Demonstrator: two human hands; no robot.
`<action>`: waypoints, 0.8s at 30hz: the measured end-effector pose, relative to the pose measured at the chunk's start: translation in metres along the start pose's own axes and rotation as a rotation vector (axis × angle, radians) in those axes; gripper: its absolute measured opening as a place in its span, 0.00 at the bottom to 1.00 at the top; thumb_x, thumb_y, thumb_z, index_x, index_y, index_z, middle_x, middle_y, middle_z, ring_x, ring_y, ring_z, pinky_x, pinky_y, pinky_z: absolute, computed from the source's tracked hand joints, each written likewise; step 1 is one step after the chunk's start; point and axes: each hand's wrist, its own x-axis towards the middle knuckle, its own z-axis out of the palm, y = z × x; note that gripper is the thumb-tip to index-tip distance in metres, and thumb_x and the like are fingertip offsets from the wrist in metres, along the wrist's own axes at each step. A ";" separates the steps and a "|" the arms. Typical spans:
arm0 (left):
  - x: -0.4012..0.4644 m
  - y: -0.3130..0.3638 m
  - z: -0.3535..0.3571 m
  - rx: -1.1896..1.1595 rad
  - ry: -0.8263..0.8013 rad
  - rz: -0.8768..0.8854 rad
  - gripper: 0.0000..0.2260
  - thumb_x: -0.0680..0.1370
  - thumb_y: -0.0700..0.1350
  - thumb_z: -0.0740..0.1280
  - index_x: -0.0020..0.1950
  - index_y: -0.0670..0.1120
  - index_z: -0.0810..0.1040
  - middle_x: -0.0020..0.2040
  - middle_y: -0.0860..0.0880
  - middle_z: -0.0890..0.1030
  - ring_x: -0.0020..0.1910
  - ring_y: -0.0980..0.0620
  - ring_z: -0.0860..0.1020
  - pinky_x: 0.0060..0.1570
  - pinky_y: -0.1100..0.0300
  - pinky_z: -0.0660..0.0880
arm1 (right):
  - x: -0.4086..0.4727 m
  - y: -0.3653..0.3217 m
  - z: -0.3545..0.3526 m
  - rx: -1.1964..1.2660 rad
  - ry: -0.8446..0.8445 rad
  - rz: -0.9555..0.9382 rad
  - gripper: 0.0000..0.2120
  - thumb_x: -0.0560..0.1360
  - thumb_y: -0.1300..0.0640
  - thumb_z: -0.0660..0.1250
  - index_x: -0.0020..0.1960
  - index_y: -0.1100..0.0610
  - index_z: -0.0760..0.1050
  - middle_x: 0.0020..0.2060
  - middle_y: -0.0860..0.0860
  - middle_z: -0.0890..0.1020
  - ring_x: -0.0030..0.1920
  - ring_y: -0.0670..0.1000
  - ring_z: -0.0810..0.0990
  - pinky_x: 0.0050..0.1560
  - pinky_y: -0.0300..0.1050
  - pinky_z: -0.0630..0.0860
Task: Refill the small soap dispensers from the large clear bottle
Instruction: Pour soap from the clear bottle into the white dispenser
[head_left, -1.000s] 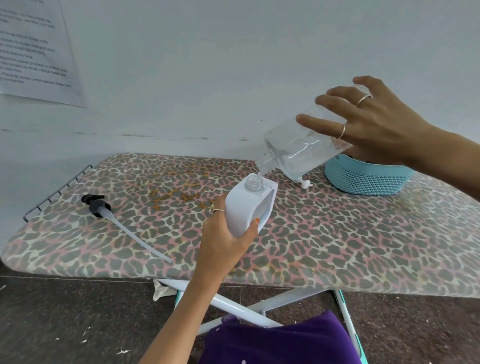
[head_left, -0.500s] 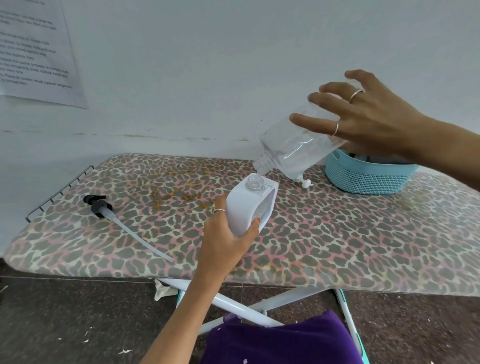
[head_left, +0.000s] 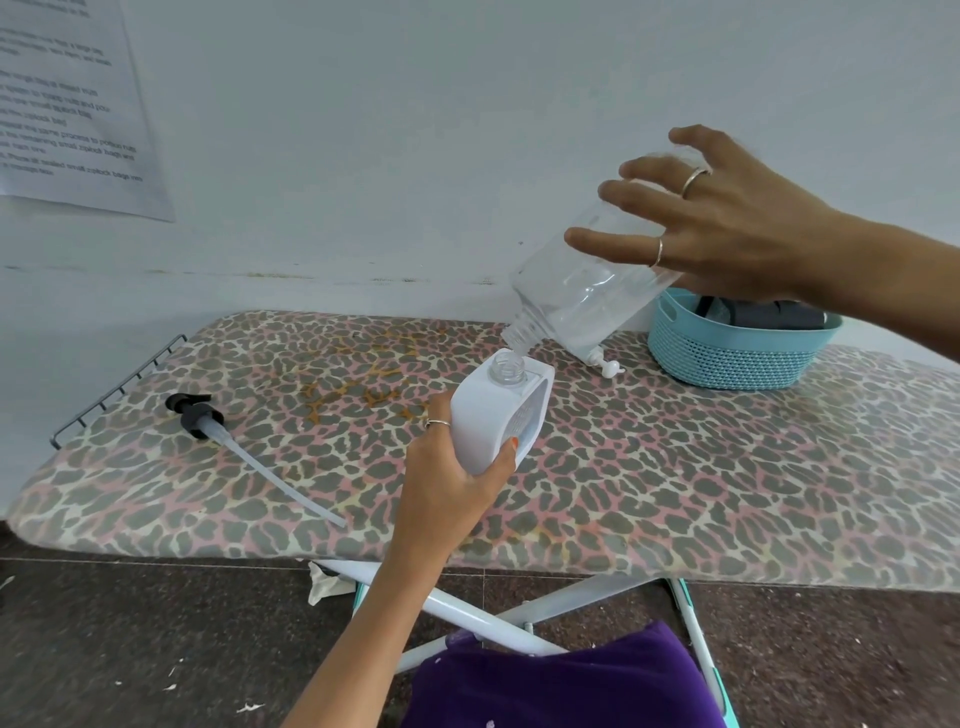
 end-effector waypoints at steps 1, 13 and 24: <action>0.000 0.000 0.000 0.001 0.000 -0.001 0.27 0.70 0.51 0.74 0.63 0.43 0.67 0.53 0.50 0.76 0.46 0.54 0.77 0.40 0.72 0.76 | 0.001 0.000 -0.001 -0.002 -0.008 -0.002 0.40 0.68 0.60 0.73 0.75 0.51 0.58 0.61 0.67 0.73 0.59 0.69 0.76 0.58 0.68 0.67; 0.000 0.001 -0.001 -0.008 -0.006 -0.004 0.27 0.71 0.51 0.74 0.64 0.45 0.67 0.52 0.51 0.76 0.46 0.54 0.78 0.39 0.69 0.78 | 0.013 0.002 -0.006 -0.174 0.036 -0.130 0.29 0.75 0.57 0.51 0.75 0.49 0.55 0.63 0.65 0.71 0.62 0.67 0.73 0.60 0.69 0.65; 0.000 0.003 -0.001 -0.015 0.005 0.002 0.27 0.70 0.50 0.74 0.63 0.44 0.67 0.51 0.53 0.75 0.45 0.56 0.76 0.39 0.73 0.76 | 0.022 0.012 -0.003 -0.282 0.206 -0.184 0.30 0.78 0.69 0.50 0.75 0.47 0.57 0.62 0.60 0.73 0.64 0.61 0.74 0.65 0.67 0.61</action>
